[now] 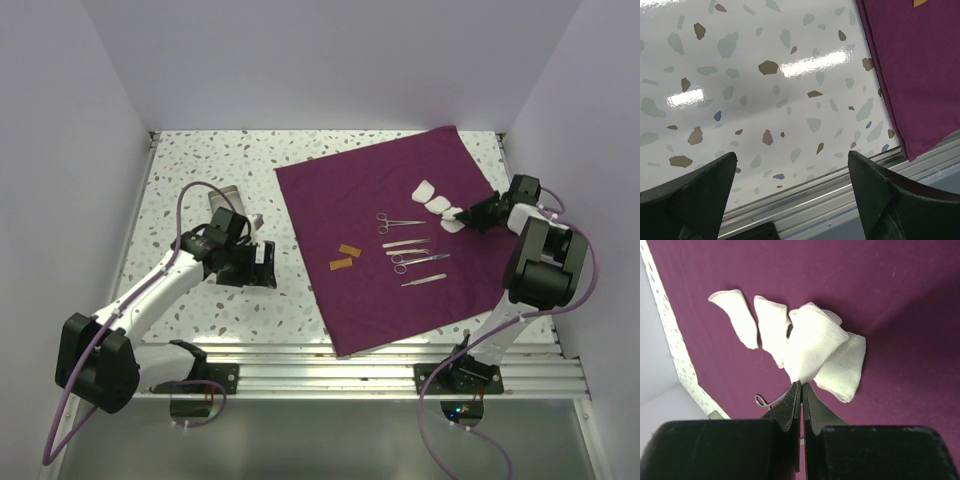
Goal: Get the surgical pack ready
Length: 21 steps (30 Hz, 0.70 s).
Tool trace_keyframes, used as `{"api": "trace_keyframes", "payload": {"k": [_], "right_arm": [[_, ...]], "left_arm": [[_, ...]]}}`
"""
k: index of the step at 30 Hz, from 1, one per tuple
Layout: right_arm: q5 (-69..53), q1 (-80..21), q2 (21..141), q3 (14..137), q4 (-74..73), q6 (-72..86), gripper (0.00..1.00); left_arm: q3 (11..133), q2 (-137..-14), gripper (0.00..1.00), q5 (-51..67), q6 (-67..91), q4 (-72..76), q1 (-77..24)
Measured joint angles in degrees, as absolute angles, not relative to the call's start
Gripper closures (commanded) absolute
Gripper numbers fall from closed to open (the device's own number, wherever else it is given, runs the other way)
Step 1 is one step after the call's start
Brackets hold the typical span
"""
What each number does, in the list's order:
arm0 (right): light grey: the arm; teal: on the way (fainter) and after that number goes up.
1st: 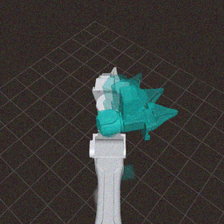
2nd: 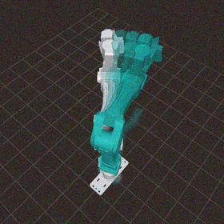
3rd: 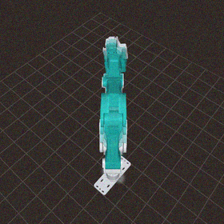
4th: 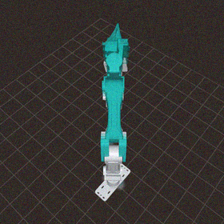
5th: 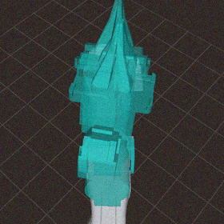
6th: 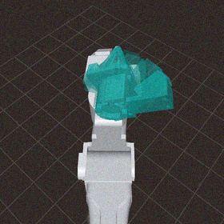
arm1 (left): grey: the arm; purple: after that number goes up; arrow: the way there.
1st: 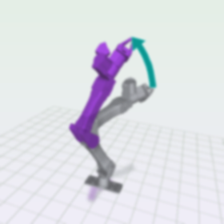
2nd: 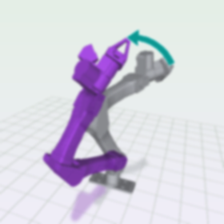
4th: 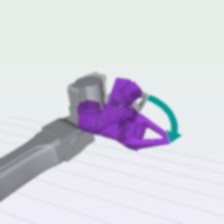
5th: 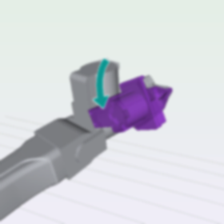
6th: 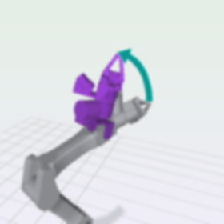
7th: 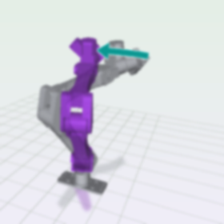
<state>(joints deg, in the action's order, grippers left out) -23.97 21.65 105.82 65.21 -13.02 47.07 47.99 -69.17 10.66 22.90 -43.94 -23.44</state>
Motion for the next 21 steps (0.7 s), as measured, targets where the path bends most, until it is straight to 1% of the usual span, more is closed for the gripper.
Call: {"api": "trace_keyframes", "payload": {"k": [21], "right_arm": [[-22.9, 21.6, 105.8, 61.4, -12.9, 46.3, 1.00]], "left_arm": [[48.0, -69.5, 0.04, 10.7, 22.9, -43.9, -23.4]]}}
